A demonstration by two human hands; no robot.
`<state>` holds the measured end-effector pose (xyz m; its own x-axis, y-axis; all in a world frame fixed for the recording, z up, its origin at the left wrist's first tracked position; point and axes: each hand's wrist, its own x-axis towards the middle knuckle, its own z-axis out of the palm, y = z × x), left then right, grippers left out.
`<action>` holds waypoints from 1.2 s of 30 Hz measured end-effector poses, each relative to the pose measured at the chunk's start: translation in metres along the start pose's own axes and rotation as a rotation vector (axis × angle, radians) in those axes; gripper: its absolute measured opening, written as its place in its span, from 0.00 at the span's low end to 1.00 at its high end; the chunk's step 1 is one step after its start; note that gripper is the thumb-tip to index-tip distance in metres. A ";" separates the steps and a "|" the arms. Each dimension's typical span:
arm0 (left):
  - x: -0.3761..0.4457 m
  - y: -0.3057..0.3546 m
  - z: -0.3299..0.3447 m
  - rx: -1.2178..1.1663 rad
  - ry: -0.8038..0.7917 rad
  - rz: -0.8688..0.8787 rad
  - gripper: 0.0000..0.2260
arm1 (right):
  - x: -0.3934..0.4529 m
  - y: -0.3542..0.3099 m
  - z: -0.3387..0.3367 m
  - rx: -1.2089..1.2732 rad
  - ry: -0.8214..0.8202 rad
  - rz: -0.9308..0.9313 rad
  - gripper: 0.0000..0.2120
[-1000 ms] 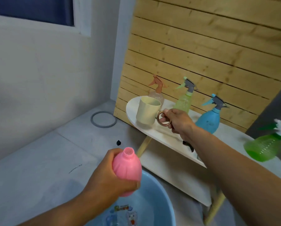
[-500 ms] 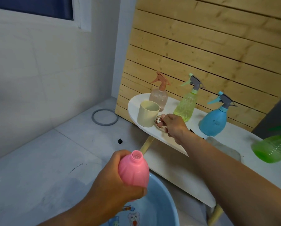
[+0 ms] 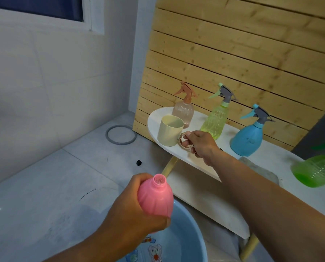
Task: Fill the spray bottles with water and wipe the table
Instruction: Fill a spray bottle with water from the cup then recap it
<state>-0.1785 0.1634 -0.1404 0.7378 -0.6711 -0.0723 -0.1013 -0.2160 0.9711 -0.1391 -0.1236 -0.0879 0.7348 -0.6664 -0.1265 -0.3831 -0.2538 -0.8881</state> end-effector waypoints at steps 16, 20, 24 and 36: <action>0.001 0.001 -0.001 -0.073 0.047 -0.004 0.41 | -0.030 0.031 -0.108 -0.686 0.073 0.103 0.16; 0.004 0.005 0.003 -0.090 0.088 0.007 0.40 | -0.039 0.041 -0.109 -0.658 0.048 0.177 0.18; 0.006 0.009 0.005 -0.068 0.115 0.035 0.41 | -0.043 0.041 -0.100 -0.750 0.113 0.207 0.23; 0.004 0.010 0.007 -0.027 0.077 0.057 0.42 | -0.045 0.045 -0.087 -0.658 0.216 0.235 0.13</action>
<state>-0.1809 0.1535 -0.1322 0.7804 -0.6253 0.0001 -0.1277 -0.1592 0.9790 -0.2381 -0.1657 -0.0839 0.4913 -0.8611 -0.1306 -0.8239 -0.4109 -0.3902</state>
